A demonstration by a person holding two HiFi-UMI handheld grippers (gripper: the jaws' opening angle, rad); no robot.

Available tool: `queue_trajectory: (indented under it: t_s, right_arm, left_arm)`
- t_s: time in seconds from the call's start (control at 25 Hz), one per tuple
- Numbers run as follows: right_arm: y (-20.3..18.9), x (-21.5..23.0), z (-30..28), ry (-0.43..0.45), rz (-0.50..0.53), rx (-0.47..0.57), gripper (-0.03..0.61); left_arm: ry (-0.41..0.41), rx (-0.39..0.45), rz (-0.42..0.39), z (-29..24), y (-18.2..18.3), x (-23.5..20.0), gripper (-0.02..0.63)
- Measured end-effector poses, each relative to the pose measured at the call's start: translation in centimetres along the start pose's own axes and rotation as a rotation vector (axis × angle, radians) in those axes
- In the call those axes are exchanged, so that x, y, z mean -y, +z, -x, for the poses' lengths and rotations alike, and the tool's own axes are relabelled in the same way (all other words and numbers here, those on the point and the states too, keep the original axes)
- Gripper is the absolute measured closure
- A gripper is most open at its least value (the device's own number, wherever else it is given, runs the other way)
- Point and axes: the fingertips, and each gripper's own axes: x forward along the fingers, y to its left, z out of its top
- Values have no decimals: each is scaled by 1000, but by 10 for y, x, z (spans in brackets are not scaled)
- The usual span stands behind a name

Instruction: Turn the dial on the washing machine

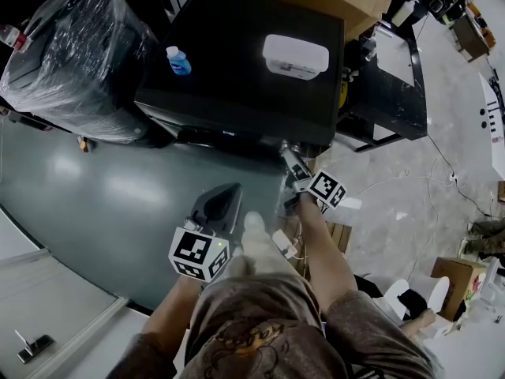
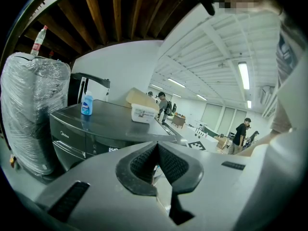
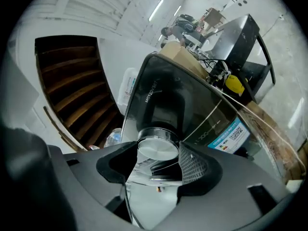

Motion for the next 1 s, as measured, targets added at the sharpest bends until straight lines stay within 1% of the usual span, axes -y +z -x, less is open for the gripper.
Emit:
queue_trajectory:
  t_s: [0.32, 0.44, 0.64, 0.8, 1.0]
  right_arm:
    - [-2, 4, 0, 124, -156, -18, 314]
    - [-2, 11, 1, 144, -217, -31, 314]
    - [-3, 12, -2, 229, -287, -49, 314]
    - [-3, 12, -2, 296, -359, -33, 314]
    - [-3, 14, -2, 354, -436, 2, 314]
  left_arm:
    - [1, -9, 0, -2, -3, 0, 618]
    - [1, -16, 1, -4, -4, -1, 618]
    - [0, -31, 2, -7, -10, -1, 618]
    - [0, -38, 2, -9, -11, -2, 618]
    - [8, -43, 5, -10, -14, -6, 618]
